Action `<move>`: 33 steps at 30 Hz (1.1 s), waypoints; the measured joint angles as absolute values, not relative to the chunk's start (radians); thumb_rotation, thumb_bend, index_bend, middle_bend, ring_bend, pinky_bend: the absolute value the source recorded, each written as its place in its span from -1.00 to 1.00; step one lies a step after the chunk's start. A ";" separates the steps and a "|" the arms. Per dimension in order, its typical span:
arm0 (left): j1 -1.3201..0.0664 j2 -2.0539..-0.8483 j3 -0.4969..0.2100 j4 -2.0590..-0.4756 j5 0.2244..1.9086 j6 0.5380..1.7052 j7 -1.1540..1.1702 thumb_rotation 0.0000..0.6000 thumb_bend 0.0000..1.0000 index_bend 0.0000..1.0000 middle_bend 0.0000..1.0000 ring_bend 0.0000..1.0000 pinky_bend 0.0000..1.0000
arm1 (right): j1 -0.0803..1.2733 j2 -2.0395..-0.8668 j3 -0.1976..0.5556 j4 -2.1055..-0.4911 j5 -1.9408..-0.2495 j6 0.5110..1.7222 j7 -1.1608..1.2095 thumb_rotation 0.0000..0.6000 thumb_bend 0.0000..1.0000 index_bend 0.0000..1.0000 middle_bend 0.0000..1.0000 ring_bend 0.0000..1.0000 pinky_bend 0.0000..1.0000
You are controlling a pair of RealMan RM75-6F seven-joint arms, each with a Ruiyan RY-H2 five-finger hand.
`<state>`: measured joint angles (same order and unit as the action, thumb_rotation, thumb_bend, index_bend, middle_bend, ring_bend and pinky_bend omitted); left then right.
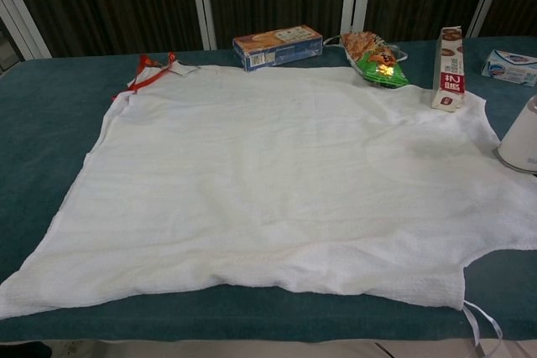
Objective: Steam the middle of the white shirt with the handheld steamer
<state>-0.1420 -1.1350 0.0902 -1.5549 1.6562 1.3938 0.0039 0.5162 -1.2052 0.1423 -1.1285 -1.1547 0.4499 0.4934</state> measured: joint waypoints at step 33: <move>-0.145 -1.130 0.091 -1.558 1.654 1.391 -0.002 1.00 -0.22 -1.00 -0.94 -0.97 -1.00 | 0.515 -1.112 0.097 -1.121 -1.412 0.453 0.756 1.00 -0.65 -1.00 -0.90 -1.00 -0.48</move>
